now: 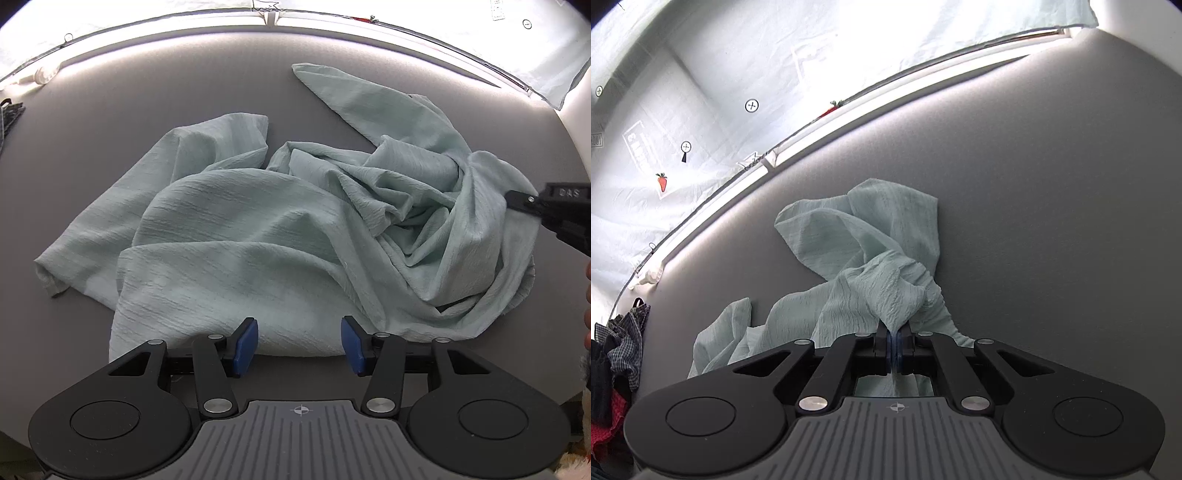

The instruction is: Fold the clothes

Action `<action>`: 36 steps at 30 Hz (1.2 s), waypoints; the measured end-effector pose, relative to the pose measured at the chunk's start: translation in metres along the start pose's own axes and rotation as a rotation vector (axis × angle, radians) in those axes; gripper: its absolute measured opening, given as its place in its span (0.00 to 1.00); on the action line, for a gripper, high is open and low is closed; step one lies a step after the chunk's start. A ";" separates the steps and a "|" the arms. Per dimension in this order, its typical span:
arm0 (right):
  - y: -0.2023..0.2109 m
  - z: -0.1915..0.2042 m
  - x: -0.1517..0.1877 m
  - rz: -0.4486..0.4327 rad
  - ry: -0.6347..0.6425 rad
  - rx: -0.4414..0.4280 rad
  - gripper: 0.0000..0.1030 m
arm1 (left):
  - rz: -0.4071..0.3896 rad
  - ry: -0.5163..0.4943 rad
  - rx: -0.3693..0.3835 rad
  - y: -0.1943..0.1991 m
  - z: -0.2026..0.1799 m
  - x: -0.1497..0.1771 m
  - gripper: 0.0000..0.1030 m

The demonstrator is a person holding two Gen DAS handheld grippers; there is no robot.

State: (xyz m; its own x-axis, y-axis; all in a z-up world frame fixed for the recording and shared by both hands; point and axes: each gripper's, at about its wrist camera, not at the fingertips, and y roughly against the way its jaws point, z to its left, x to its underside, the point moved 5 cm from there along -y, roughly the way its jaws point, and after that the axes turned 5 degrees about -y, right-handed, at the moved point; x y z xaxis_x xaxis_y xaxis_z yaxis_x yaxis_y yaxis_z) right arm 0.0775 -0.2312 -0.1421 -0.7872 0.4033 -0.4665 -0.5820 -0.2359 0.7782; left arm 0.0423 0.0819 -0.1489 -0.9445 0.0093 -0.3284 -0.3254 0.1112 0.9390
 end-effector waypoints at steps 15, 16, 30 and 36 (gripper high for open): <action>0.058 -0.115 0.116 0.181 -0.166 0.324 0.03 | 0.022 -0.133 0.041 -0.028 -0.030 -0.025 0.63; 0.057 -0.117 0.121 0.198 -0.178 0.323 0.03 | 0.021 -0.138 0.037 -0.030 -0.029 -0.028 0.64; 0.086 -0.110 0.083 0.058 -0.257 0.211 0.41 | 0.150 -0.023 -0.124 -0.081 0.025 -0.015 0.64; 0.035 -0.097 0.058 0.100 -0.161 0.178 0.42 | 0.182 0.014 -0.120 -0.082 0.041 0.010 0.67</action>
State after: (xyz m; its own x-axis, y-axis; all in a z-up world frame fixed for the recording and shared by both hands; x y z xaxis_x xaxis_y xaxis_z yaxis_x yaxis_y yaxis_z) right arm -0.0084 -0.3014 -0.1825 -0.7881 0.5249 -0.3215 -0.4467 -0.1283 0.8854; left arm 0.0618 0.1140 -0.2338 -0.9885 0.0044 -0.1512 -0.1512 -0.0106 0.9884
